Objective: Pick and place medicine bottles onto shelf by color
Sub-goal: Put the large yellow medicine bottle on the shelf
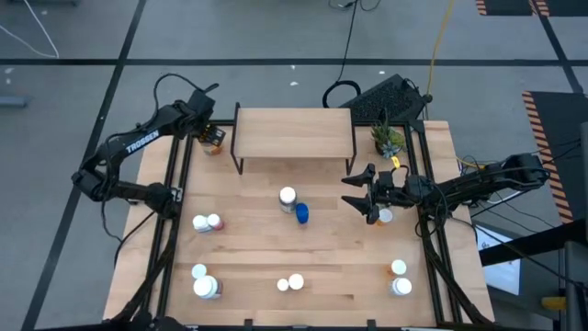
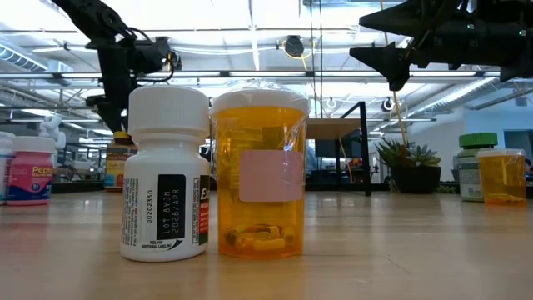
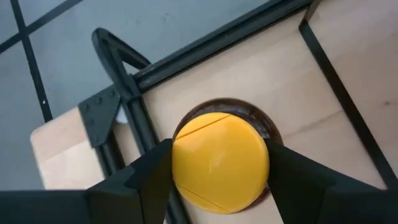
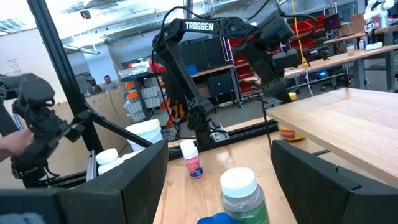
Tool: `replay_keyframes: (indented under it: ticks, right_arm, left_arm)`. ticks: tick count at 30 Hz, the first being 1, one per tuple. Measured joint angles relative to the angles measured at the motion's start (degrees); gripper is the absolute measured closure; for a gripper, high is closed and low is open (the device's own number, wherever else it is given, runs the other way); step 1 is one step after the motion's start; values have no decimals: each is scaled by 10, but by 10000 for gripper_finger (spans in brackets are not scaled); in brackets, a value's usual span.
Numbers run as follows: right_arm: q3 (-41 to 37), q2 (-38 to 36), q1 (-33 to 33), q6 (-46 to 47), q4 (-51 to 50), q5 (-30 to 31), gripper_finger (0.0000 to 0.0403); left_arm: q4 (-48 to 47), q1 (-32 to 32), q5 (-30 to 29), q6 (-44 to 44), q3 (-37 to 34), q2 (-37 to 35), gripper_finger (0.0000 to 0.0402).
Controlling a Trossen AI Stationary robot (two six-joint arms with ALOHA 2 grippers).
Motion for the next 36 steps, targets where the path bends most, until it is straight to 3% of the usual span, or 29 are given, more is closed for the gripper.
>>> replay_keyframes:
  ticks: [7,13,20,30,36]
  right_arm:
    - [0,0,0,-1,0,1,122]
    - [0,0,0,-1,2,1,122]
    - [0,0,0,-4,5,2,122]
    - [0,0,0,-6,10,2,122]
    - [0,0,0,-10,6,2,122]
  left_arm:
    - [-81,-15,-11,8,74,-31,177]
    - [-154,-58,-33,16,202,-32,175]
    - [-156,-115,-32,33,333,-22,175]
    - [-149,-197,-23,55,468,89,174]
    - [-191,-204,-26,92,553,186,174]
